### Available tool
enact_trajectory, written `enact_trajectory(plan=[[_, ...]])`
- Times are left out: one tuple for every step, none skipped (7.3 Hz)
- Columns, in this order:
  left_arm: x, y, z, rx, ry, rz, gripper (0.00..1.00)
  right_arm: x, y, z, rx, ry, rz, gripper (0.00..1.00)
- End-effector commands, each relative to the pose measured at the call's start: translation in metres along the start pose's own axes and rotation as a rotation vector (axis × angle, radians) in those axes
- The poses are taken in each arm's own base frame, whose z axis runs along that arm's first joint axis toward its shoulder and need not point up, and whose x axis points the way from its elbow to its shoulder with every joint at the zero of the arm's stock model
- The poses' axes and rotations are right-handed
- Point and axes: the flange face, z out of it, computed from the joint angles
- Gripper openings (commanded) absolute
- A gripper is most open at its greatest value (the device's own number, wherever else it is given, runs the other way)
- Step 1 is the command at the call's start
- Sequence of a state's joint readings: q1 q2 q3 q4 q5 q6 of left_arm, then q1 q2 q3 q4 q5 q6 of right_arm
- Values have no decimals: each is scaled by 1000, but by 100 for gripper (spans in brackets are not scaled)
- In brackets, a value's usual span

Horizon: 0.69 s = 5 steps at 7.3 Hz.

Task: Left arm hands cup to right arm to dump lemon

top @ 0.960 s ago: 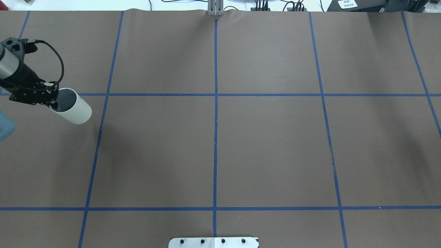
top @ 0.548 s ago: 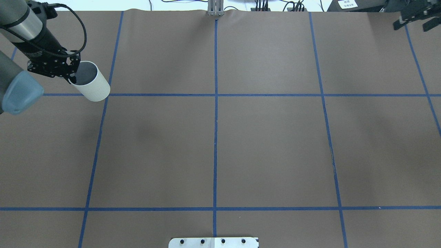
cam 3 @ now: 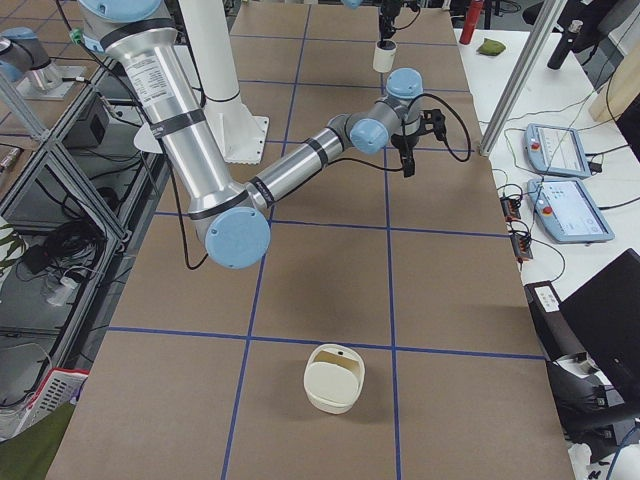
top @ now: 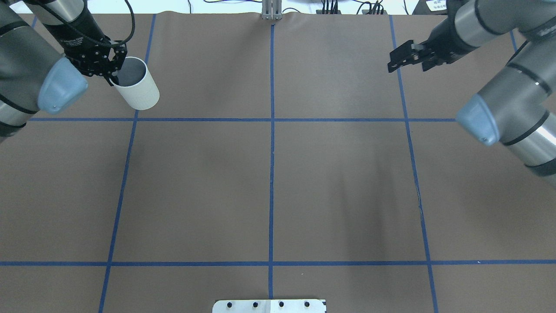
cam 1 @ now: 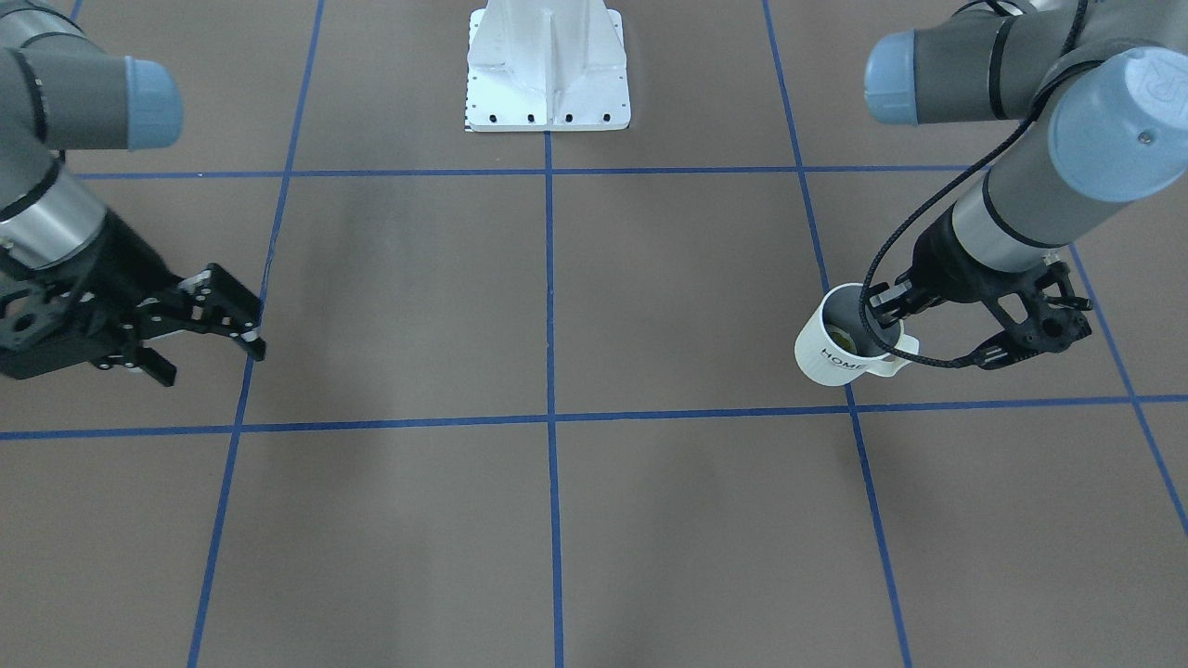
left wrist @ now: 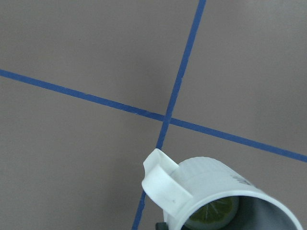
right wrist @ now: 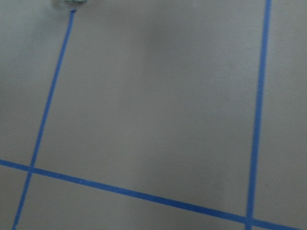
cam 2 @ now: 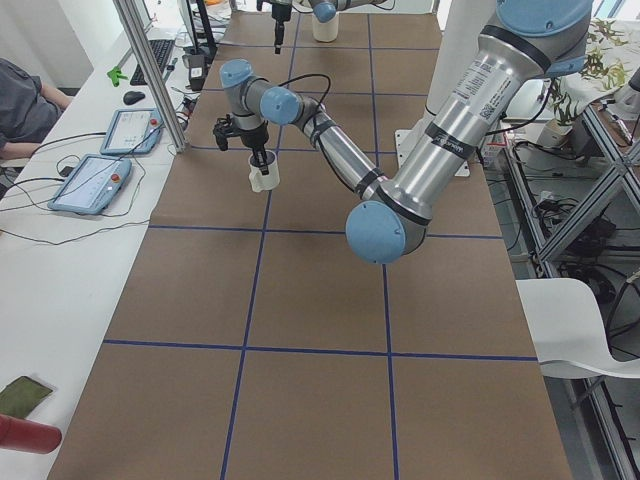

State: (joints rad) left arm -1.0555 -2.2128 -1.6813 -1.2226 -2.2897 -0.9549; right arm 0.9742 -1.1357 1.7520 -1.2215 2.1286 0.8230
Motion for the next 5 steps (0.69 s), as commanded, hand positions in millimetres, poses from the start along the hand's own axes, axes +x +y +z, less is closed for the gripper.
enact_trajectory(plan=[[56, -16, -18, 1, 8, -85, 0, -76, 36, 26, 258, -93, -146, 98], [76, -18, -24, -7, 24, -126, 0, -105, 61, 38, 401, -160, -207, 98], [101, -19, -29, -60, 49, -157, 0, -112, 76, 41, 470, -205, -261, 98], [125, -16, -27, -99, 56, -163, 0, -120, 80, 40, 486, -201, -373, 98], [146, -14, -21, -164, 69, -163, 0, -128, 83, 38, 499, -191, -464, 98]])
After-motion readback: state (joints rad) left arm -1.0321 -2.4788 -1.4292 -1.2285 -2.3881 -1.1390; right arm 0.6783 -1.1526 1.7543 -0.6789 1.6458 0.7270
